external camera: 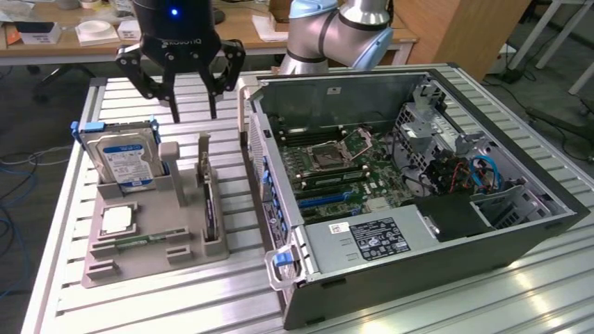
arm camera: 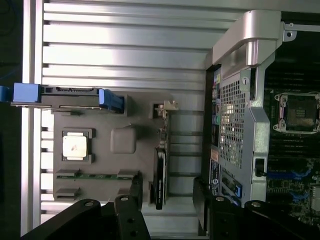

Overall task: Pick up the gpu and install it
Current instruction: 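Pick up the gpu and move the gpu toward the slot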

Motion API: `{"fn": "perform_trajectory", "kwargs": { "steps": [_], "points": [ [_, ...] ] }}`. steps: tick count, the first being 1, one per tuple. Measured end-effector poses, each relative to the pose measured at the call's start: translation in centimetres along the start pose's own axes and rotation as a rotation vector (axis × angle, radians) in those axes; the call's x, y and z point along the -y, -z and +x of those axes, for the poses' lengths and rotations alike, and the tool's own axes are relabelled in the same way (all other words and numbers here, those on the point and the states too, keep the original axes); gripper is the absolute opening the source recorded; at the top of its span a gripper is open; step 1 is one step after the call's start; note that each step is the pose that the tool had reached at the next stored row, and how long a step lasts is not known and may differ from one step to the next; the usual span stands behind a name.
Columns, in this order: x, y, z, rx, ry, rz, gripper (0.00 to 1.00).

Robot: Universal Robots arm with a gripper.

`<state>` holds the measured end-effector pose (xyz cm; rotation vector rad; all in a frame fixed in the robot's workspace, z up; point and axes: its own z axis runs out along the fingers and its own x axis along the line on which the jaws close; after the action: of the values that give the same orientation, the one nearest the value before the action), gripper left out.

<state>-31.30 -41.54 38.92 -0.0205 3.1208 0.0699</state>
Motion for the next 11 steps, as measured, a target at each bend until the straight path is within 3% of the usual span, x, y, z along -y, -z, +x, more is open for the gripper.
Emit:
{"fn": "perform_trajectory", "kwargs": {
  "steps": [11],
  "points": [
    [1.04,-0.01,0.02,0.0001,0.0,0.0,0.53]
  ]
}}
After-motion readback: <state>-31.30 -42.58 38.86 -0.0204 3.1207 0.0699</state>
